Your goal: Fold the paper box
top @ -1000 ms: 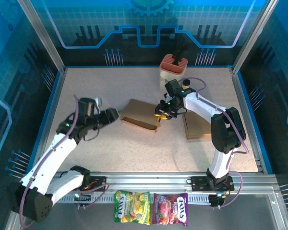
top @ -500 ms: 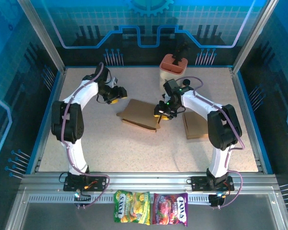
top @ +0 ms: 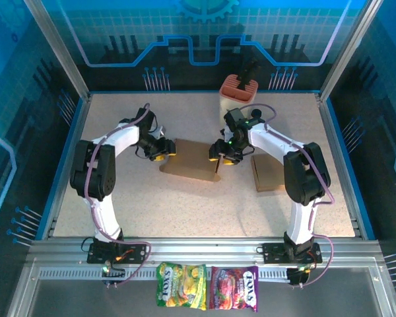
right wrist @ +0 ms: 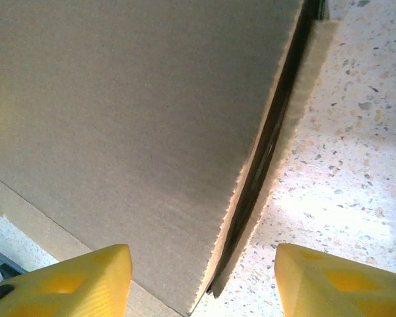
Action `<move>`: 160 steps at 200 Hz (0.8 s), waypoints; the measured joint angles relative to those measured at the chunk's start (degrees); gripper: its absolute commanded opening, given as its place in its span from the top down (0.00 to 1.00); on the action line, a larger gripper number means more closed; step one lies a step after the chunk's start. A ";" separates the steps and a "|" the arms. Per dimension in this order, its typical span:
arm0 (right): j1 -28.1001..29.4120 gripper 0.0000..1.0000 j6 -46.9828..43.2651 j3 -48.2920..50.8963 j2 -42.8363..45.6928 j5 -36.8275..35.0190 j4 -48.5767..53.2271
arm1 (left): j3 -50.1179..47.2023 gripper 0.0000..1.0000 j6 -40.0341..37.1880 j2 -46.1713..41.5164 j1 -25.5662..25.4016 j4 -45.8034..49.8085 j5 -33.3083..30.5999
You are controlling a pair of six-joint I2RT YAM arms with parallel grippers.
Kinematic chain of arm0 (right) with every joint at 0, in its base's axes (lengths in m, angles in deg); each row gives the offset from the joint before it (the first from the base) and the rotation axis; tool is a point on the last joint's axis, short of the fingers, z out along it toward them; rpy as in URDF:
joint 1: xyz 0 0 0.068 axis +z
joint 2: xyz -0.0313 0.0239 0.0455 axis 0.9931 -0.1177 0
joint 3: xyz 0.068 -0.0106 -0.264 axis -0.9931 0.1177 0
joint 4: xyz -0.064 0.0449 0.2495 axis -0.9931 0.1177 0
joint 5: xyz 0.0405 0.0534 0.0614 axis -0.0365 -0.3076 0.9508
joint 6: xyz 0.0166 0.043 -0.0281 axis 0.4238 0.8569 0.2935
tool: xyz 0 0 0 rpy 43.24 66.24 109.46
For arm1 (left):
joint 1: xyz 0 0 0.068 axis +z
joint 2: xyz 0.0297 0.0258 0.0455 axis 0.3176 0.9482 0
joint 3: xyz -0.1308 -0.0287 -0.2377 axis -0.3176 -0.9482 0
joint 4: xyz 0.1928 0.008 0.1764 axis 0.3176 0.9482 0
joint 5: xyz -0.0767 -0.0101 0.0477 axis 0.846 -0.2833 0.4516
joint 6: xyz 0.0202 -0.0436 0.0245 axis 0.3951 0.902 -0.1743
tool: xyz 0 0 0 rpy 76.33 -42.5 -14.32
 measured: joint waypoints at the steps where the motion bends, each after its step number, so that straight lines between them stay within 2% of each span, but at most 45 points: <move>1: -0.02 0.40 -0.02 0.00 -0.02 0.02 0.00 | -0.07 0.46 0.00 -0.07 0.00 -0.02 0.02; 35: -0.83 0.40 -2.19 0.17 -1.55 0.68 -0.09 | -2.80 0.47 1.27 -2.99 -0.22 -1.92 0.00; 65: -1.05 0.42 -3.87 0.28 -2.56 1.40 -0.39 | -5.49 0.52 1.97 -5.14 -0.81 -2.82 0.00; 89: -1.20 0.49 -4.50 0.28 -2.97 2.08 -0.94 | -7.56 0.56 2.89 -6.19 -0.96 -3.85 0.28; 140: -1.46 0.61 -5.81 0.55 -4.48 2.99 -2.03 | -12.07 0.58 4.44 -7.65 -0.98 -5.90 1.31; 160: -1.46 0.65 -6.43 0.63 -4.50 3.04 -2.36 | -14.05 0.61 5.01 -9.20 -0.98 -6.34 1.53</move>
